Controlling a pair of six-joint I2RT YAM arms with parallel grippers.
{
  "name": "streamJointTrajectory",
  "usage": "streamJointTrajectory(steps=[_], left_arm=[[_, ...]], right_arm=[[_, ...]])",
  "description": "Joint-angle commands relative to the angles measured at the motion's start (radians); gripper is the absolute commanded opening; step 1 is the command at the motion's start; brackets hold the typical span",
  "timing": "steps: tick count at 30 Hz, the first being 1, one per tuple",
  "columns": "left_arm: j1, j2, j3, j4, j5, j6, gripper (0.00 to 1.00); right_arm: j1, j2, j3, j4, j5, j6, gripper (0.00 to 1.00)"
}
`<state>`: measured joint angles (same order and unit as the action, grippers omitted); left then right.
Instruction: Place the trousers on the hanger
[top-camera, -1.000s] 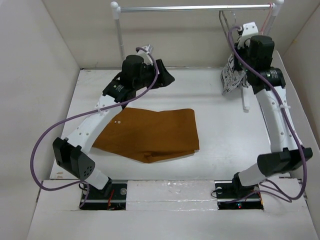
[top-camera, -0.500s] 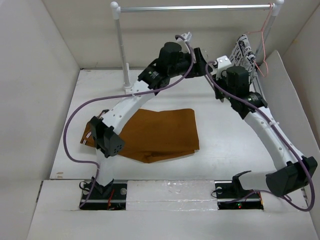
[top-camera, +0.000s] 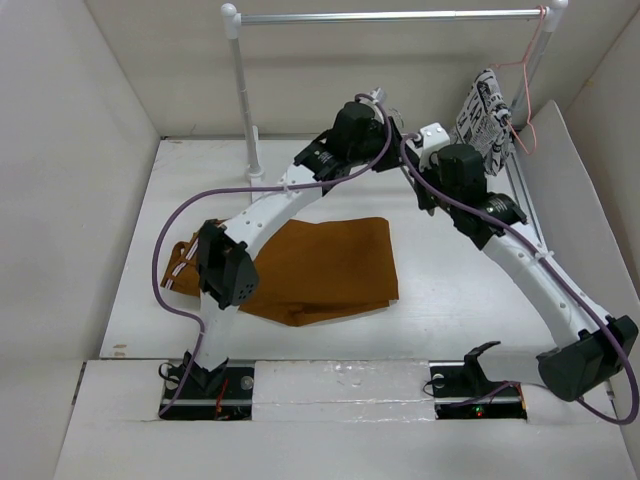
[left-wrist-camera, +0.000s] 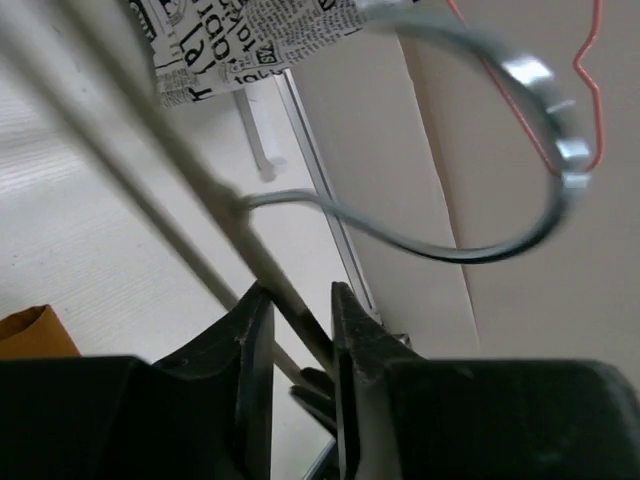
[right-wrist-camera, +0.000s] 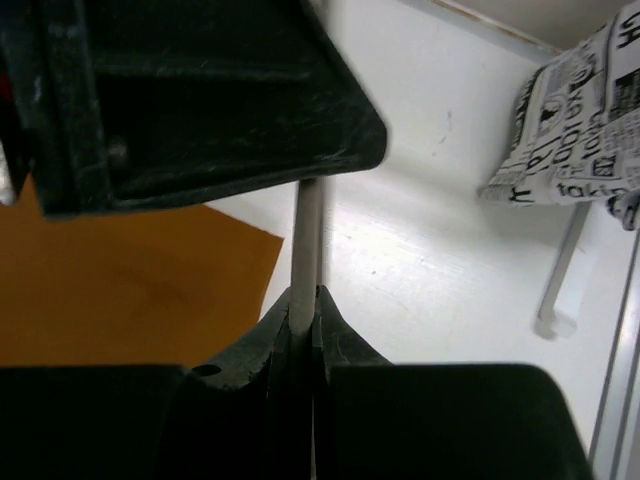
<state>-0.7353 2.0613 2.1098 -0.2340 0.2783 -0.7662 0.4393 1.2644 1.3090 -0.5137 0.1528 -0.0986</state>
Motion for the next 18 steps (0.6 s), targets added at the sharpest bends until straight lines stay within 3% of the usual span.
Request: streamJointTrajectory(steps=[1,2,4,5,8,9,11,12,15,16,18], left_arm=[[-0.003,-0.035,0.009,0.03,-0.007,-0.01,0.09],[-0.003,-0.036,0.003,0.03,-0.007,-0.01,0.0],[-0.003,-0.061,-0.046,0.054,-0.002,-0.007,0.0],[-0.003,-0.076,-0.077,0.065,-0.004,-0.004,0.0],[-0.003,-0.188,-0.271,0.16,-0.005,-0.002,0.0],[-0.003,-0.213,-0.272,0.16,-0.008,-0.002,0.0],[0.008,-0.271,-0.414,0.226,-0.005,-0.004,0.0],[0.017,-0.329,-0.53,0.272,0.018,-0.007,0.0],[0.027,-0.424,-0.687,0.363,0.025,-0.051,0.0],[0.027,-0.446,-0.783,0.415,0.022,-0.064,0.0],[0.027,-0.486,-0.912,0.479,0.033,-0.12,0.0]], right_arm=[[0.053,-0.025,0.022,0.067,0.031,0.02,0.0],[0.053,-0.025,0.021,0.043,0.042,0.023,0.07],[0.062,-0.043,0.003,0.024,0.031,0.025,0.29],[0.062,-0.052,-0.004,0.005,-0.014,0.023,0.53],[-0.034,-0.109,-0.02,-0.069,-0.195,0.017,0.75],[-0.034,-0.109,-0.025,-0.089,-0.244,0.017,0.77],[-0.104,-0.138,-0.051,-0.146,-0.394,-0.012,0.8],[-0.125,-0.151,-0.065,-0.161,-0.436,-0.015,0.81],[-0.154,-0.198,-0.152,-0.158,-0.53,-0.007,0.8],[-0.154,-0.212,-0.175,-0.154,-0.53,0.002,0.78],[-0.154,-0.244,-0.252,-0.109,-0.521,0.039,0.57]])
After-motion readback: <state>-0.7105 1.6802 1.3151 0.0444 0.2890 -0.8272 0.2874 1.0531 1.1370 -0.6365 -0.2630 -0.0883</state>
